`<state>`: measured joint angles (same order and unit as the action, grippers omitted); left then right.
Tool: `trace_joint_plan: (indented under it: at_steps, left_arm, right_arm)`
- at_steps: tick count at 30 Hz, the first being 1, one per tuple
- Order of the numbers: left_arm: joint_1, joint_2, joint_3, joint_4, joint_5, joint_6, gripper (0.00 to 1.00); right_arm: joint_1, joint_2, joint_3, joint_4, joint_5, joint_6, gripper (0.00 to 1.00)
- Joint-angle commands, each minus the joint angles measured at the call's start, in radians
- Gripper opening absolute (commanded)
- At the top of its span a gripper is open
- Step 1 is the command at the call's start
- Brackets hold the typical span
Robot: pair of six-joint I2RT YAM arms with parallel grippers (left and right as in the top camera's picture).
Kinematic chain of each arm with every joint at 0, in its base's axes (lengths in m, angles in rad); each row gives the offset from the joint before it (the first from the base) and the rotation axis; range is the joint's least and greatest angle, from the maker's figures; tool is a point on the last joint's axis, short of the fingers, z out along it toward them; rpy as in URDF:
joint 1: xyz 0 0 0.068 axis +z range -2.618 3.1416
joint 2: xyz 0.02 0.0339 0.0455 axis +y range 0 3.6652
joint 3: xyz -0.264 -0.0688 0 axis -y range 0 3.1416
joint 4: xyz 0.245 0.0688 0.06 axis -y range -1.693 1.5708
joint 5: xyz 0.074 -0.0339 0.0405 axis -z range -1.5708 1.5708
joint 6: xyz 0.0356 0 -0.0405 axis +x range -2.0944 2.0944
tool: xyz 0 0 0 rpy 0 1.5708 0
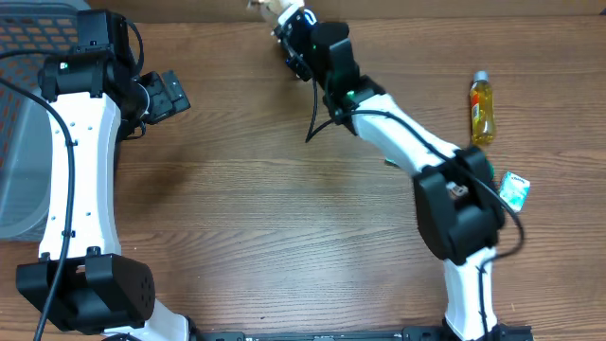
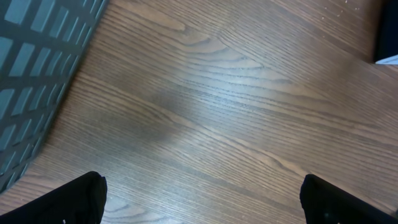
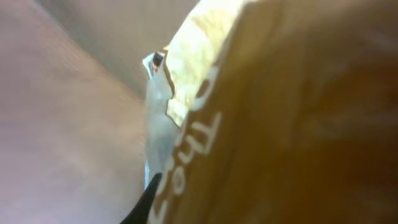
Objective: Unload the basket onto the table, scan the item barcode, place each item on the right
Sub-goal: 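Hold the snack bag barcode against the white scanner, then lower the snack bag onto the teal pack and release it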
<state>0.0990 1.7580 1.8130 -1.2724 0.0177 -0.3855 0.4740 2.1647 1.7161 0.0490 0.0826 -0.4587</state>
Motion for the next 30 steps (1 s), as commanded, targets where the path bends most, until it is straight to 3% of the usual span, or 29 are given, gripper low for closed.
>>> trace_joint_plan:
  at_steps: [1, 8, 15, 16, 17, 19, 30]
  left_arm:
    - [-0.002, -0.005, 0.015, -0.002, 0.001, 0.008, 1.0]
    - [-0.002, -0.005, 0.015, -0.002, 0.001, 0.008, 0.99]
    - [-0.003, -0.005, 0.015, -0.002, 0.0, 0.008, 0.99]
    - [-0.003, -0.005, 0.015, -0.002, 0.001, 0.008, 1.0]
    - [-0.003, -0.005, 0.015, -0.002, 0.001, 0.008, 1.0]
    - [-0.003, -0.005, 0.015, -0.002, 0.0, 0.008, 1.0]
    - [-0.003, -0.005, 0.015, -0.002, 0.001, 0.008, 0.99]
  right_arm:
    - [-0.044, -0.195, 0.013, -0.277, -0.147, 0.353, 0.04]
    - [-0.109, -0.223, 0.008, -0.865, -0.446, 0.409, 0.04]
    - [-0.157, -0.223, -0.033, -1.196, -0.362, 0.353, 0.05]
    - [-0.163, -0.223, -0.039, -1.209, -0.341, 0.353, 0.13]
    - [-0.169, -0.223, -0.043, -1.211, -0.32, 0.354, 0.35]
    - [-0.182, -0.223, -0.046, -1.207, -0.276, 0.354, 1.0]
    - [-0.238, -0.223, -0.046, -1.118, -0.084, 0.584, 1.0]
